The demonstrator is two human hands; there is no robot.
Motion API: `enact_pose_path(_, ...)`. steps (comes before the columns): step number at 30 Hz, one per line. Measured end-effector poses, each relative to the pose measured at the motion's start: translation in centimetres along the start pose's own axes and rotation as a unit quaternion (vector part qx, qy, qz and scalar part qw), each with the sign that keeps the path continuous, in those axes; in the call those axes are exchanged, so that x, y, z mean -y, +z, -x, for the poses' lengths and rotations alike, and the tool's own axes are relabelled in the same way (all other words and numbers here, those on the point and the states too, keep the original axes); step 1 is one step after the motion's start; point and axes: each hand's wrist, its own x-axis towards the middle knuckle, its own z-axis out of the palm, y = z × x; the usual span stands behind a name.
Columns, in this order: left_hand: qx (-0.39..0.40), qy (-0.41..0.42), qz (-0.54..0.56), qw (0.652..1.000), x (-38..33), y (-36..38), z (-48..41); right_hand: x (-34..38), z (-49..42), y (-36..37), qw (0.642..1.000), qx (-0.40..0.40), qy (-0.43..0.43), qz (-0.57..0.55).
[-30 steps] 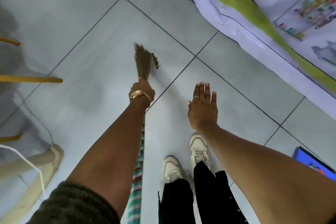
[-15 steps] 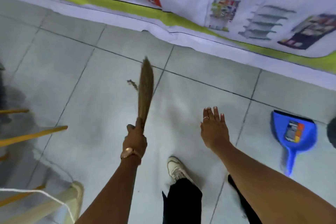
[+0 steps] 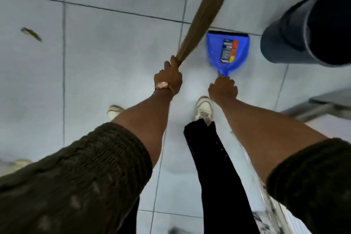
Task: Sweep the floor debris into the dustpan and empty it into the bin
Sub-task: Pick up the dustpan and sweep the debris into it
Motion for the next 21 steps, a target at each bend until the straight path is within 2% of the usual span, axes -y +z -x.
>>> enact_pose_path(4,-0.009,0.026,-0.016,1.000,-4.1,4.9,-3.5,-5.1,-6.8,2.4,0.976,0.019,0.142,-0.165)
enact_pose_path(7,-0.028,0.040,-0.014,0.999,-4.2,9.0,-6.2,-6.8,-12.2,5.9,0.958,0.024,0.196,-0.207)
enact_pose_path(12,-0.066,0.063,-0.009,0.996,-1.1,13.6,-9.8,-5.5,-18.7,12.7,0.947,0.025,0.209,-0.241)
enact_pose_path(15,-0.072,0.065,0.011,0.995,0.9,15.3,-11.3,-3.6,-21.3,14.0,0.932,-0.010,0.217,-0.289)
enact_pose_path(18,-0.042,0.083,0.056,0.994,2.6,15.8,-11.6,-3.5,-23.0,12.2,0.908,-0.027,0.206,-0.363)
enact_pose_path(21,-0.031,0.084,0.089,0.992,4.4,13.6,-10.0,-4.2,-22.0,8.2,0.921,-0.025,0.170,-0.350)
